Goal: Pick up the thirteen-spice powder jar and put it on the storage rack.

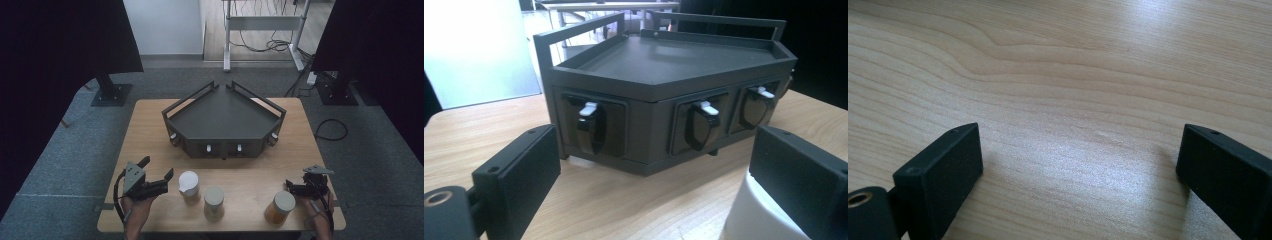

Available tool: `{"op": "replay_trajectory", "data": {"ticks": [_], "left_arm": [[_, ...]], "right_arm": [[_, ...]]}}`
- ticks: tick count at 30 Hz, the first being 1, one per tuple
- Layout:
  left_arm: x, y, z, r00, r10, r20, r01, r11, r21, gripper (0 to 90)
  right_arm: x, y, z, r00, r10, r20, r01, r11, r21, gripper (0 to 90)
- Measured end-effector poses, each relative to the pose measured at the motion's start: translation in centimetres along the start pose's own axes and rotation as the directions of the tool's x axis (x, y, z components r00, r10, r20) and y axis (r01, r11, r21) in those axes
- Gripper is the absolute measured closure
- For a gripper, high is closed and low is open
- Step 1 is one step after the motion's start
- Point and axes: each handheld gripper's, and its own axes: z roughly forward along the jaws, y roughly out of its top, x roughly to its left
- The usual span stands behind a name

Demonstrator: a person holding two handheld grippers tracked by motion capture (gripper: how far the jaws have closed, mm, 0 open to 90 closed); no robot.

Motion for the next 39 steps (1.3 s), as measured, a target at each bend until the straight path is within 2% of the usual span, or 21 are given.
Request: {"op": "replay_trajectory", "data": {"ticks": [20,39], "left_arm": [[-0.9,0.2,0.0,0.9991,0.007,0.043,-0.006,0.9999,-0.015,5.6],[-1.4,0.2,-0.1,0.9979,0.013,0.063,-0.013,0.9998,-0.015,5.6]], "right_arm": [[0.0,0.0,0.0,1.0,0.0,0.0,0.0,1.0,0.0,4.1],[0.0,0.0,0.0,1.0,0.0,0.0,0.0,1.0,0.0,4.1]]}}
